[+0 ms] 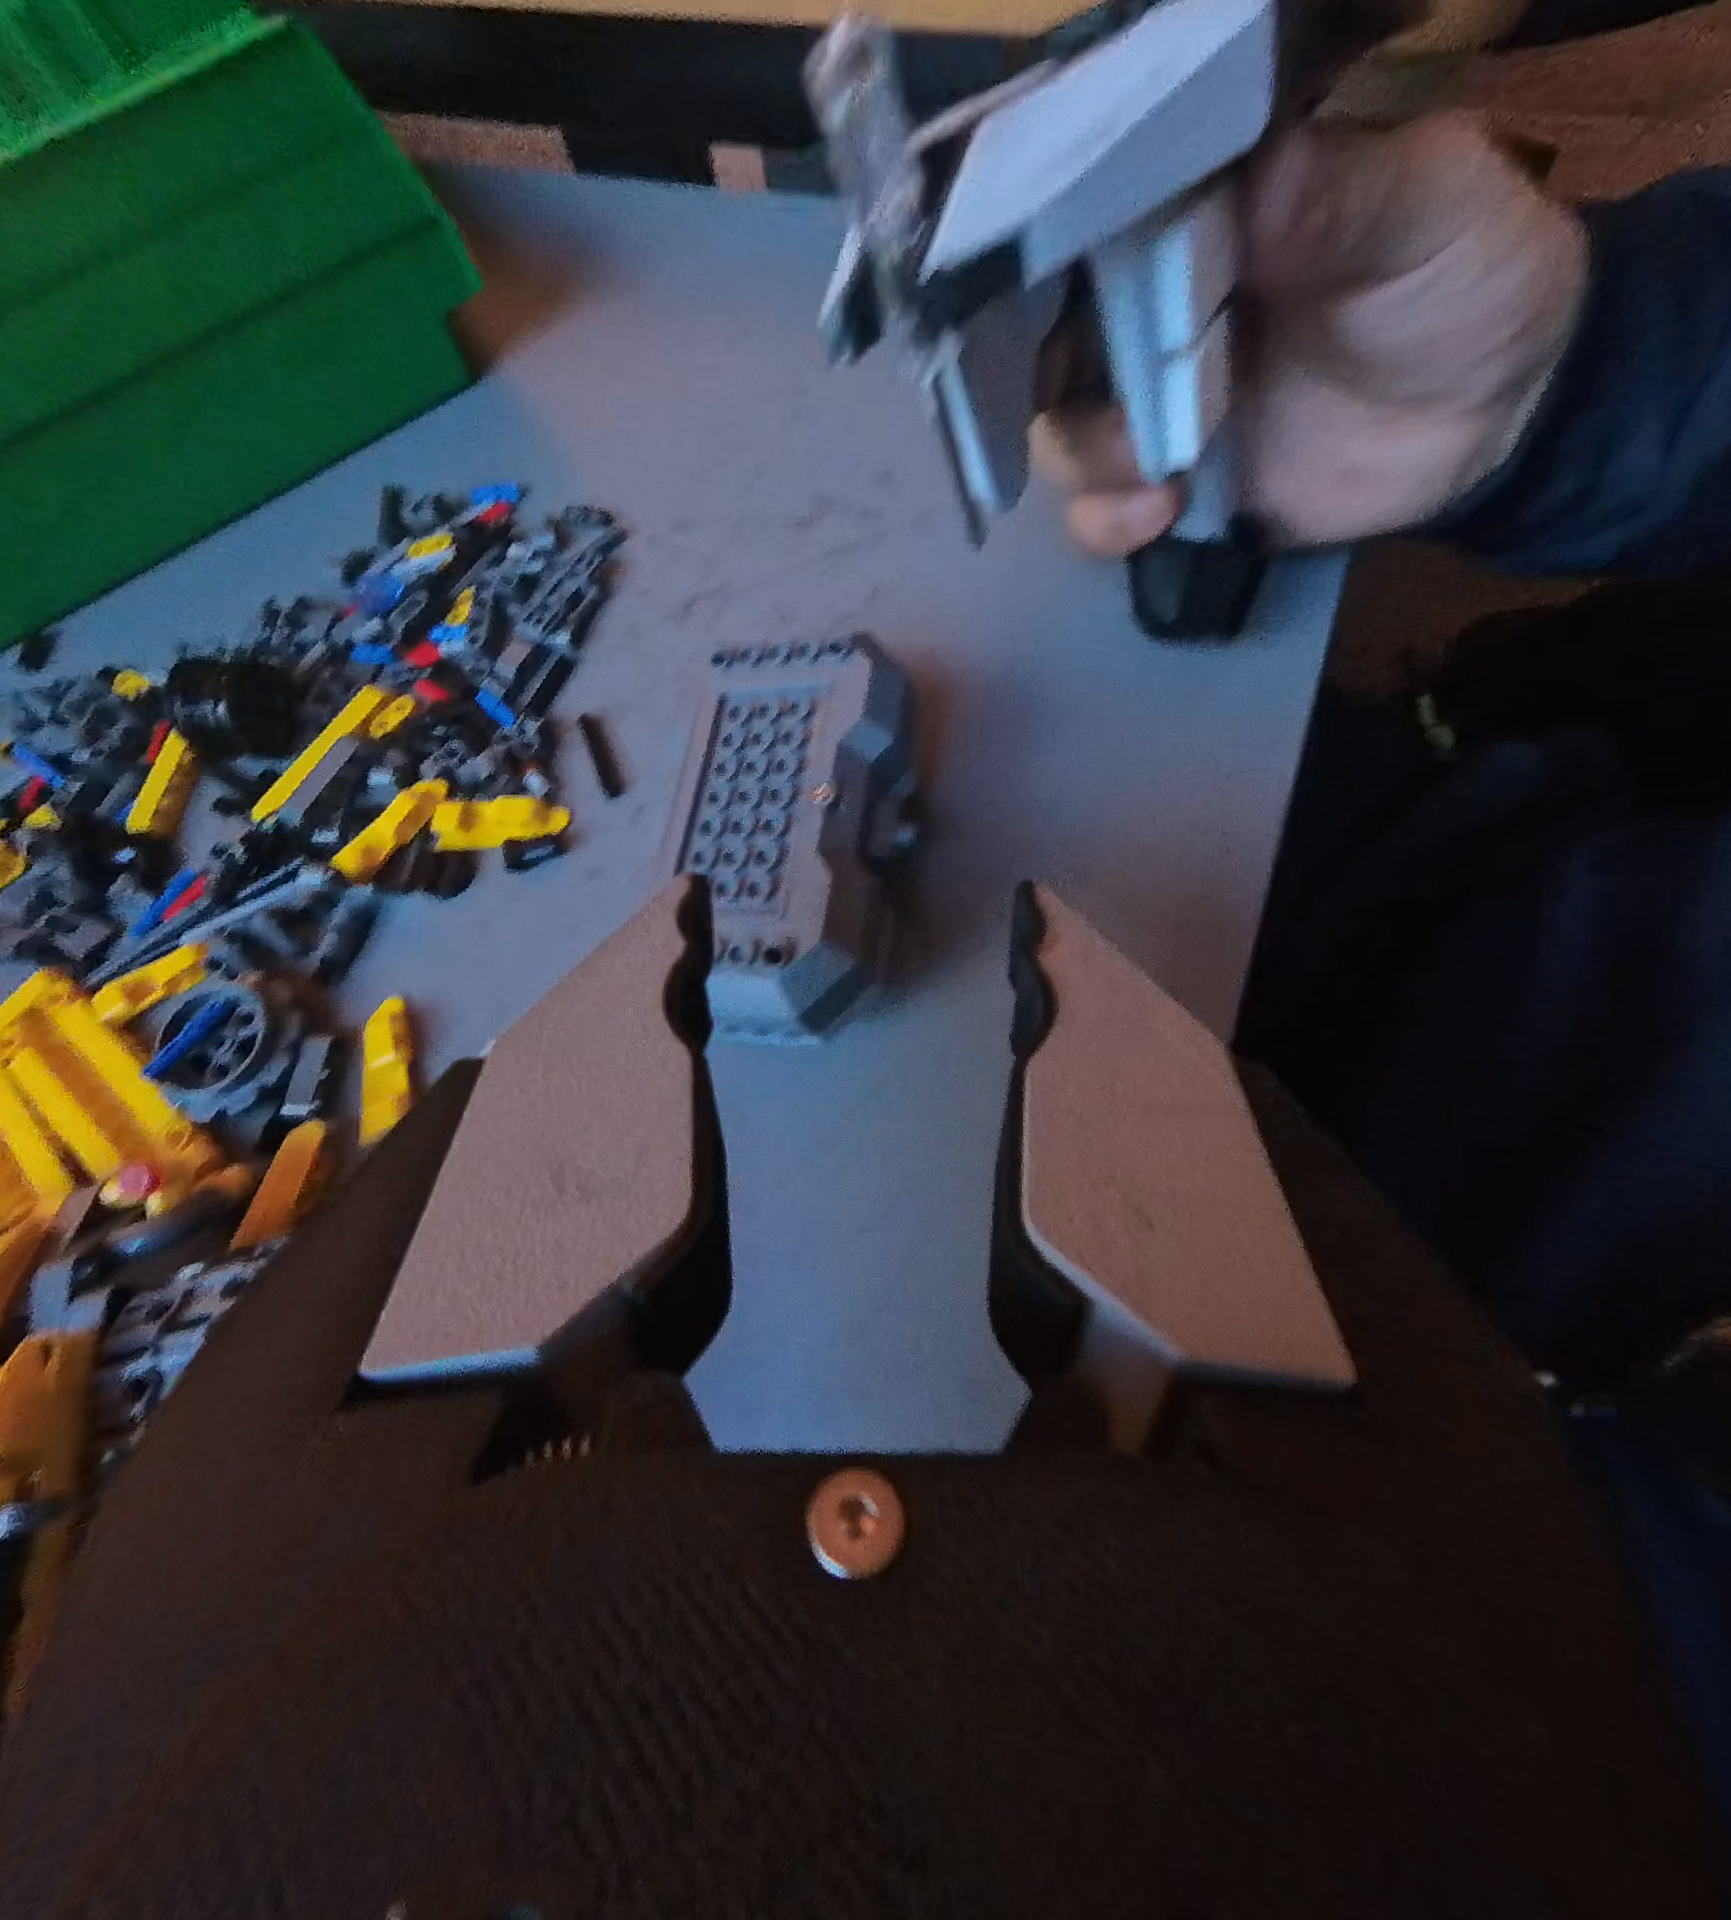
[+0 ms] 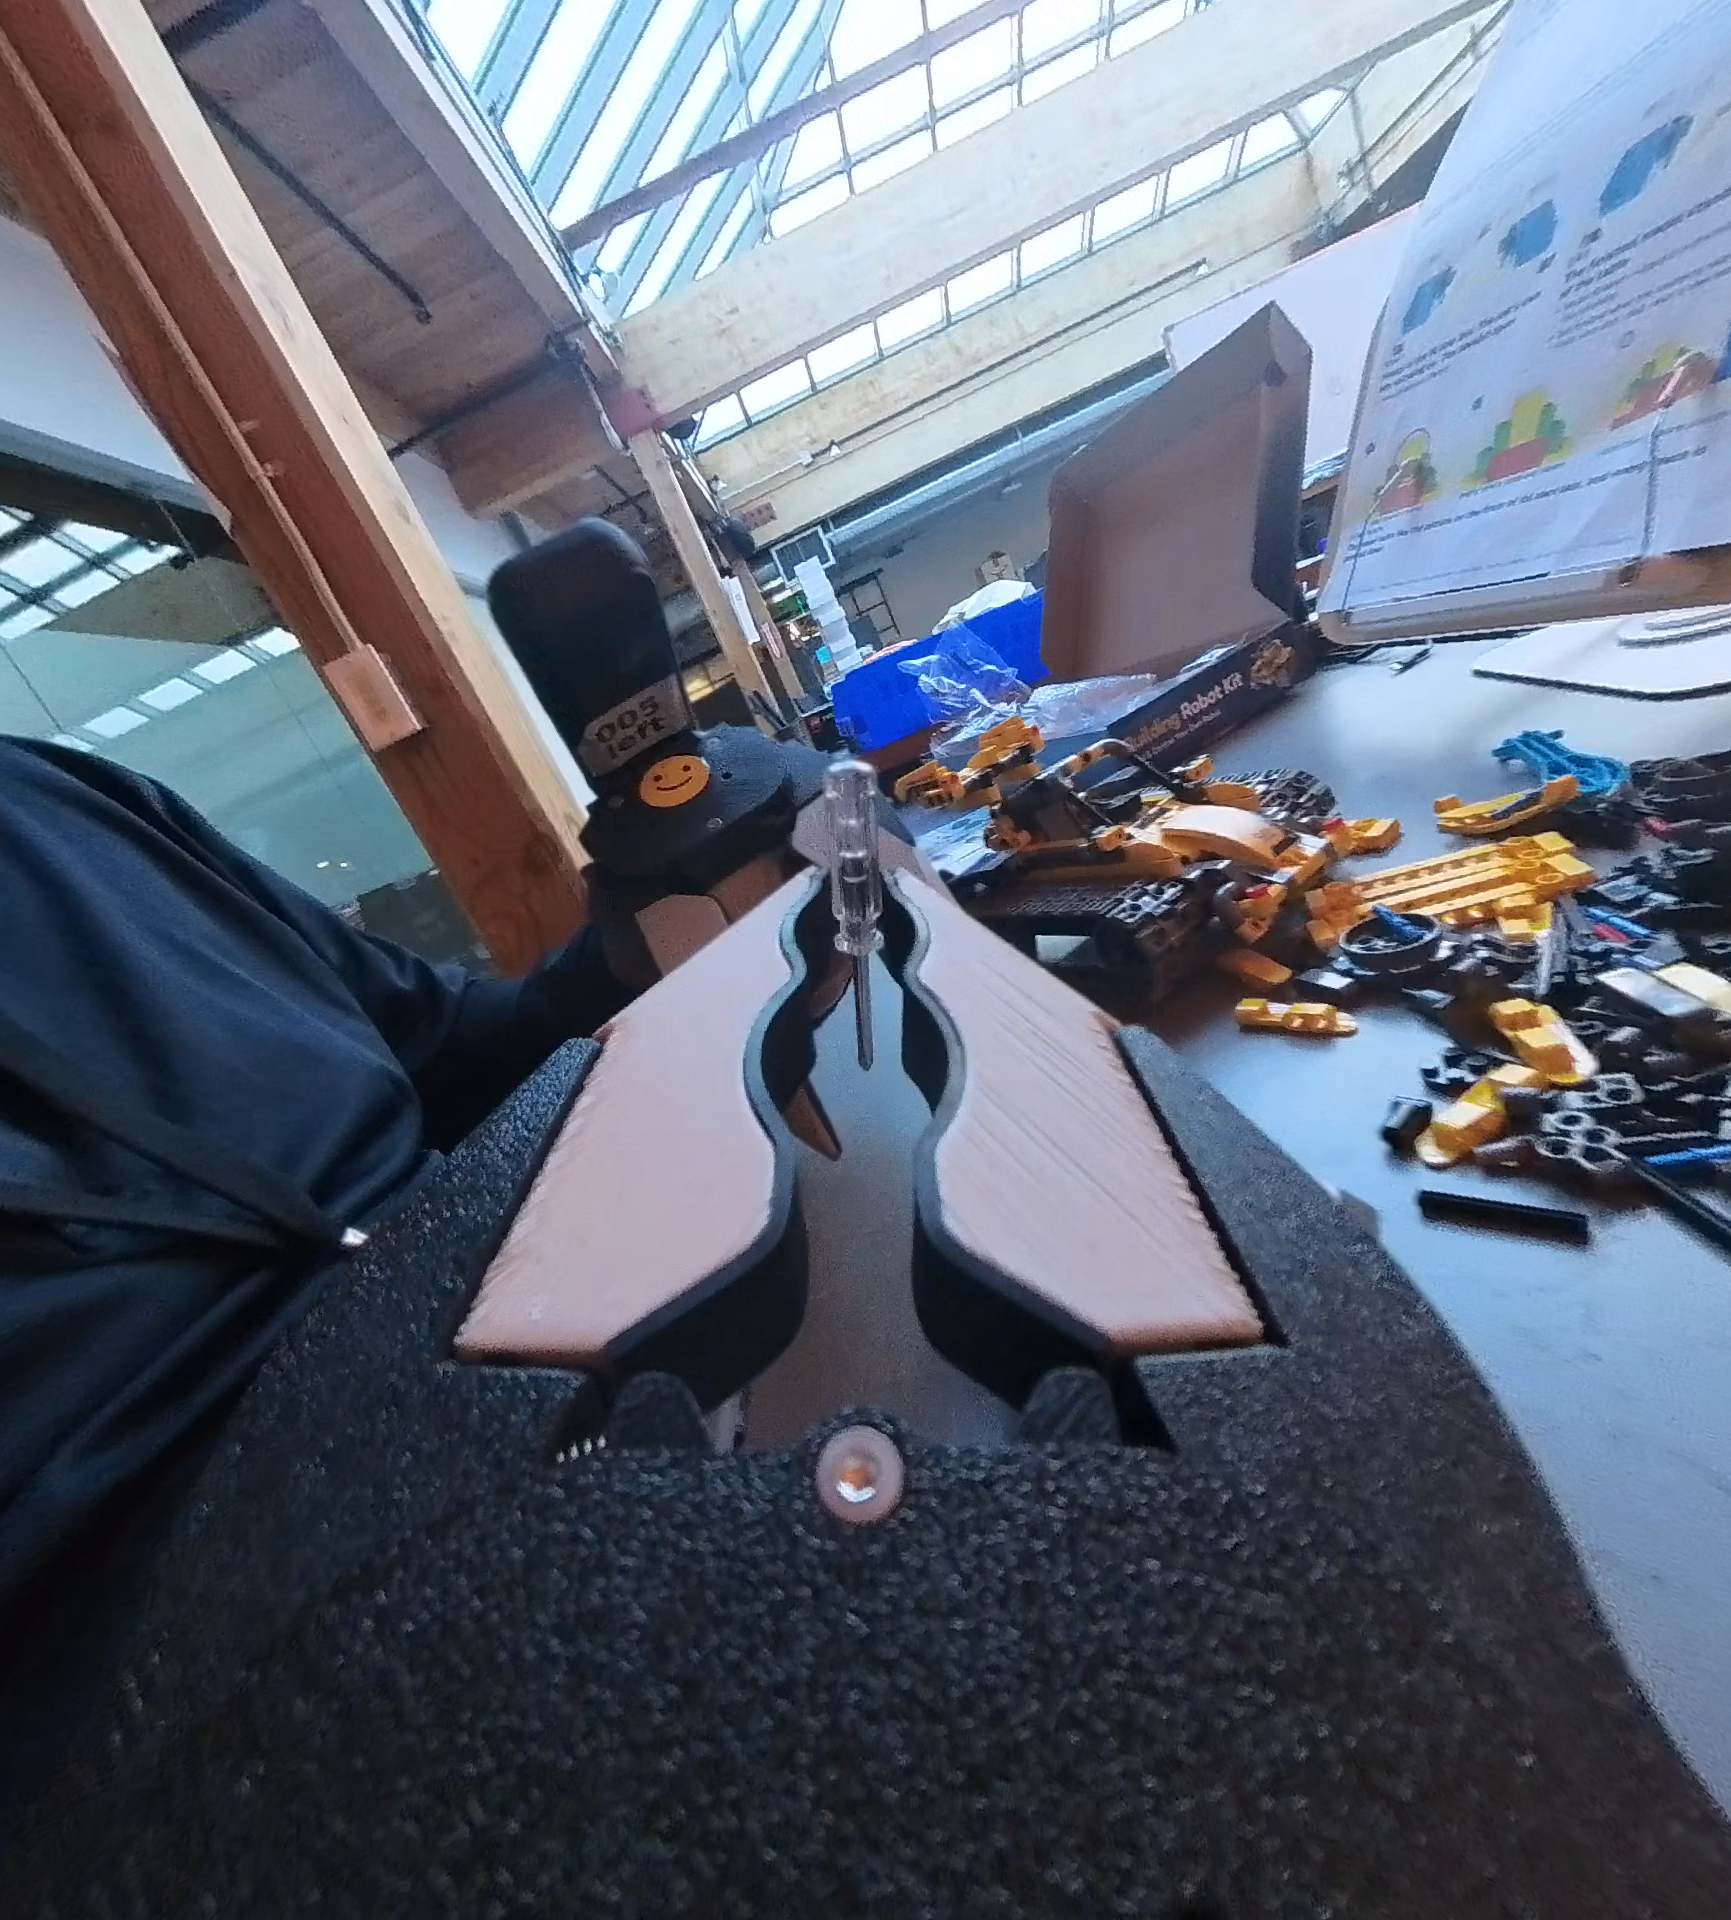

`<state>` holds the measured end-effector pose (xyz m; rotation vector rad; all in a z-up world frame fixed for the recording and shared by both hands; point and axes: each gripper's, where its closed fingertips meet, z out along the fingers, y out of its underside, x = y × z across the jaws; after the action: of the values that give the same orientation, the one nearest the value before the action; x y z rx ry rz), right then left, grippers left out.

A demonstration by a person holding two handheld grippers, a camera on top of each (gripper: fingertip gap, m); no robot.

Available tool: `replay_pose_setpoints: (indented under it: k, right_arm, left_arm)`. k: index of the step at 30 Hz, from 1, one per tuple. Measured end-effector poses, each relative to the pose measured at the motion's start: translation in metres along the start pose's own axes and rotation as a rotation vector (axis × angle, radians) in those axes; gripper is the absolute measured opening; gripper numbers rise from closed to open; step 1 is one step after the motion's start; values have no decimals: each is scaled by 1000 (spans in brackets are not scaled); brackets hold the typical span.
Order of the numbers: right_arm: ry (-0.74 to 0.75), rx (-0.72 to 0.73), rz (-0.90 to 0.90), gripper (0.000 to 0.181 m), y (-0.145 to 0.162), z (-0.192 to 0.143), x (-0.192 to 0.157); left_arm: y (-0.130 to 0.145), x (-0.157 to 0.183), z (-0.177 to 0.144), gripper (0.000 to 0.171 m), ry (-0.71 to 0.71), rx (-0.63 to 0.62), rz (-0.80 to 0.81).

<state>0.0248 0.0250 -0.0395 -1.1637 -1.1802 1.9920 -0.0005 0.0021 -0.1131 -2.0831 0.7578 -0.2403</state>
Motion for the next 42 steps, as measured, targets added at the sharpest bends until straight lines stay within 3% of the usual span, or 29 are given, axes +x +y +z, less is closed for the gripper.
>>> replay_pose_setpoints:
  k: [4, 12, 18, 22, 25, 30, 42]
  right_arm:
    - [-42, 15, -2, 8, 2, 14, -14]
    - [-64, 21, -32, 8, 5, 22, -24]
    - [21, -89, -102, 8, 16, 18, -12]
    - [9, -24, -93, 8, 2, 15, -15]
    - [-4, -32, -55, 8, 6, 17, -14]
    - [-17, -61, -70, 8, 17, 25, -18]
    - [149, -320, -222, 16, 25, 10, 1]
  left_arm:
    - [-23, 14, 8, 32, 10, 71, -12]
    - [-38, 21, 3, 0, 55, 147, -55]
    - [-29, 11, 2, 0, 18, 126, -52]
    - [-27, 20, 4, 0, 105, 129, -95]
    - [-28, 29, 6, 31, 204, 126, -177]
    - [-40, 30, 1, 0, 172, 189, -142]
    - [-21, 2, 5, 0, -70, 66, 0]
